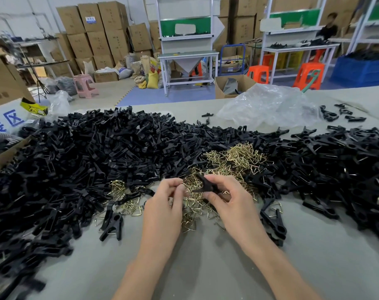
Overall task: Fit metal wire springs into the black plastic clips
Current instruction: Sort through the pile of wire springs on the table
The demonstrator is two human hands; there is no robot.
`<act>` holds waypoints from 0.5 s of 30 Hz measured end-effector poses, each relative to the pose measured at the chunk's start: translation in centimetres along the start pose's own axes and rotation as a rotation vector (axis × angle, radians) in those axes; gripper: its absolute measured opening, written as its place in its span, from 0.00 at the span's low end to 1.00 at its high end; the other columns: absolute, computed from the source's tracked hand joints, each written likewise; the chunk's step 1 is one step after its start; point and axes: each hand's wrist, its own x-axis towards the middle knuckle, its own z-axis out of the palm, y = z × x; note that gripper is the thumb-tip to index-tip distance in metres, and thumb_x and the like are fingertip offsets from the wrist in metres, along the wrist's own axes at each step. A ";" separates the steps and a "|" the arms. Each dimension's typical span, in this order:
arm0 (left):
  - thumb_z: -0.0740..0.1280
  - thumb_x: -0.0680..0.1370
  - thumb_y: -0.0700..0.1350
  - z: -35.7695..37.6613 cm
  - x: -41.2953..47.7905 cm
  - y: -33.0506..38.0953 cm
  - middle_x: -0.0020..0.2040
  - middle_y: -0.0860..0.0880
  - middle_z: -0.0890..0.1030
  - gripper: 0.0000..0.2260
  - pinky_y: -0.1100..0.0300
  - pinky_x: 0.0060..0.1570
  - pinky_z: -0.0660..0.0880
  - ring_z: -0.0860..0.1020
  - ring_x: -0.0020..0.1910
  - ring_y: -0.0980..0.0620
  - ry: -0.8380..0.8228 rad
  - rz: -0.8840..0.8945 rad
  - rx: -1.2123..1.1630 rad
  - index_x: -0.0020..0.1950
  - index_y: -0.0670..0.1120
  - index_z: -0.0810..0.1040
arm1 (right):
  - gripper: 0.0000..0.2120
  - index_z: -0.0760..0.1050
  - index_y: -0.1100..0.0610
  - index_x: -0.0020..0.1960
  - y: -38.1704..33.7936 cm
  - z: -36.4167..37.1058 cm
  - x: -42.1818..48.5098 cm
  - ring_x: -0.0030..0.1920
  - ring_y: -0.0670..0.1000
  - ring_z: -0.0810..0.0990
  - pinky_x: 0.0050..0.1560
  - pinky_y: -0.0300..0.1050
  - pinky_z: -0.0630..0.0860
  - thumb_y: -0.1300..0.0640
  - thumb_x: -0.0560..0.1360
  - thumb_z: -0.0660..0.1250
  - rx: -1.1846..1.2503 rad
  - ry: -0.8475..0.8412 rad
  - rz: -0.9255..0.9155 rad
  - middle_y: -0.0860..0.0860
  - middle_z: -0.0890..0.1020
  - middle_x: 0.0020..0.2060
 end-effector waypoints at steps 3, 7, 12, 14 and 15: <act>0.67 0.81 0.47 -0.1 0.2 0.4 0.39 0.56 0.84 0.05 0.68 0.37 0.74 0.80 0.36 0.58 0.011 -0.114 -0.205 0.47 0.55 0.80 | 0.20 0.78 0.33 0.59 0.0 0.0 -0.2 0.48 0.43 0.81 0.50 0.35 0.78 0.58 0.77 0.74 -0.081 -0.031 -0.032 0.36 0.78 0.53; 0.69 0.80 0.46 -0.3 0.6 0.5 0.36 0.49 0.83 0.04 0.63 0.39 0.76 0.78 0.34 0.56 -0.043 -0.168 -0.283 0.46 0.53 0.82 | 0.21 0.79 0.35 0.61 0.1 0.2 -0.1 0.45 0.42 0.77 0.46 0.31 0.75 0.58 0.76 0.74 -0.140 -0.036 -0.063 0.37 0.76 0.51; 0.70 0.80 0.45 -0.6 0.8 0.4 0.35 0.49 0.84 0.04 0.67 0.35 0.75 0.79 0.34 0.56 -0.040 -0.219 -0.343 0.46 0.51 0.84 | 0.20 0.80 0.38 0.61 -0.1 0.1 0.0 0.43 0.41 0.77 0.43 0.28 0.73 0.59 0.76 0.74 -0.174 -0.017 -0.083 0.37 0.75 0.51; 0.70 0.79 0.45 -0.4 0.7 0.5 0.37 0.48 0.84 0.04 0.61 0.41 0.77 0.79 0.36 0.55 -0.064 -0.221 -0.347 0.46 0.51 0.84 | 0.19 0.80 0.39 0.61 -0.2 0.2 -0.1 0.45 0.40 0.76 0.44 0.30 0.74 0.59 0.76 0.74 -0.208 -0.040 -0.094 0.36 0.74 0.50; 0.70 0.79 0.45 -0.3 0.6 0.5 0.38 0.50 0.85 0.04 0.58 0.43 0.78 0.80 0.36 0.54 -0.071 -0.227 -0.343 0.46 0.51 0.84 | 0.18 0.80 0.40 0.62 -0.3 0.2 -0.2 0.46 0.39 0.76 0.45 0.29 0.73 0.58 0.76 0.74 -0.231 -0.052 -0.103 0.35 0.73 0.50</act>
